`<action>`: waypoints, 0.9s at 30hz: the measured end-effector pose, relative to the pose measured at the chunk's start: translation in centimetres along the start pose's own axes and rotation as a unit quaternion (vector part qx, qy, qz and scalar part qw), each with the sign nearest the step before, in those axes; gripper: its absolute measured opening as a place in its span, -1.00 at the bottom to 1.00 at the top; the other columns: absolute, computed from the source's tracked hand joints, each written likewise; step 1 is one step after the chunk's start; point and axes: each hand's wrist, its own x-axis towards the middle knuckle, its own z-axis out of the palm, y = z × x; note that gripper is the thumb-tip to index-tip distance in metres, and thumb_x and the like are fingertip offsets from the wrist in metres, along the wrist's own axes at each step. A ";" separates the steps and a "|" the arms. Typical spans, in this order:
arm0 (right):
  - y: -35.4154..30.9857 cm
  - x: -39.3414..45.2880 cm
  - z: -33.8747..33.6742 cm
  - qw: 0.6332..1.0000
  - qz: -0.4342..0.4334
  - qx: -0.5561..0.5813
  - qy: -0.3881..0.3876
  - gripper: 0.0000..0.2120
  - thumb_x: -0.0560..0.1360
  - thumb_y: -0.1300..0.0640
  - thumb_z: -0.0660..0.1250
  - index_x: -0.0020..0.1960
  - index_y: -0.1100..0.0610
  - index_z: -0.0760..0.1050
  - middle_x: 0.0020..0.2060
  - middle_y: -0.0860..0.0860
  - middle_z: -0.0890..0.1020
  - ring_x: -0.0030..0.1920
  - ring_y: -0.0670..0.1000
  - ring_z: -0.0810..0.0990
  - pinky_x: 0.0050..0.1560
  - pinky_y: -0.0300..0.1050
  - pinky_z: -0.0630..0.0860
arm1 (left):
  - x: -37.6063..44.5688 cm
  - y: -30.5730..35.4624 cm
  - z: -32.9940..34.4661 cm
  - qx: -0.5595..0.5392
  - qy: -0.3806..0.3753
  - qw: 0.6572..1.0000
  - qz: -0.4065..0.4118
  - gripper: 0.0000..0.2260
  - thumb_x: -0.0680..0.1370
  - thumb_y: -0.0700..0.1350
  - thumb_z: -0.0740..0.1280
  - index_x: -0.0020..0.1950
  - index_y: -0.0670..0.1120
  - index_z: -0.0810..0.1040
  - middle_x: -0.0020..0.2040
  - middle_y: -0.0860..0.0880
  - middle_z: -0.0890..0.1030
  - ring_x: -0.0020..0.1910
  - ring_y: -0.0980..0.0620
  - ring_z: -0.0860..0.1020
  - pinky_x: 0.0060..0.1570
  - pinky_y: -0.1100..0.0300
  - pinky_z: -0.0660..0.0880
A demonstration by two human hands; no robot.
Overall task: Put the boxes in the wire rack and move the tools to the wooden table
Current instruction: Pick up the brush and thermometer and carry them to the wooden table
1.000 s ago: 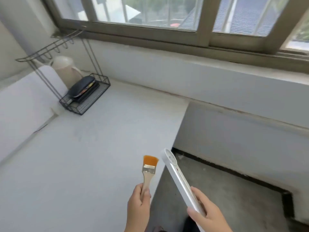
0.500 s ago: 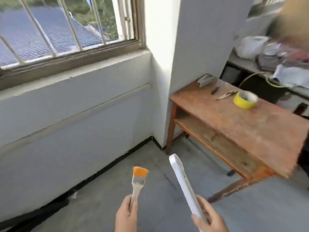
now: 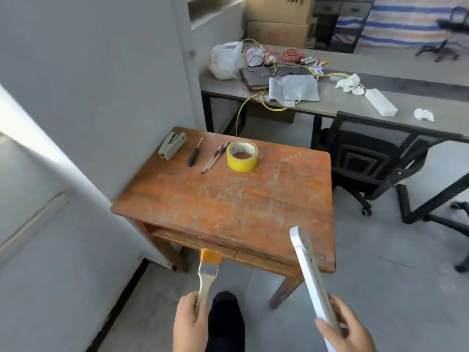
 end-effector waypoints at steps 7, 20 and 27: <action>-7.1 11.4 3.8 0.987 0.001 -0.074 0.142 -0.24 0.07 -0.14 0.30 0.21 0.17 0.41 0.10 0.19 0.55 0.00 0.22 0.53 -0.01 0.06 0.43 | 14.2 9.3 3.3 0.041 -0.146 0.986 0.068 -0.84 0.55 -0.22 0.13 -0.20 -0.03 0.38 -0.29 -0.05 0.35 -0.31 0.08 0.34 -0.35 0.31 0.30; -11.7 27.3 4.8 0.934 0.056 -0.308 0.173 -0.53 0.45 0.00 0.25 0.29 0.13 0.26 0.25 0.12 0.42 0.27 0.13 0.31 0.20 -0.01 0.34 | 25.0 19.0 18.0 0.079 -0.217 0.972 0.048 -0.72 0.51 -0.25 0.12 0.22 -0.20 0.38 0.19 -0.19 0.49 0.19 -0.19 0.43 0.20 -0.04 0.40; -10.1 29.0 5.7 0.911 0.050 -0.379 0.156 -0.45 0.00 0.08 0.61 -0.09 0.21 0.52 -0.23 0.20 0.64 -0.24 0.26 0.58 -0.43 0.06 0.55 | 25.2 19.2 19.9 0.119 -0.222 0.967 0.019 -0.64 0.55 -0.26 0.09 0.34 -0.23 0.20 0.32 -0.23 0.32 0.31 -0.15 0.31 0.29 0.08 0.27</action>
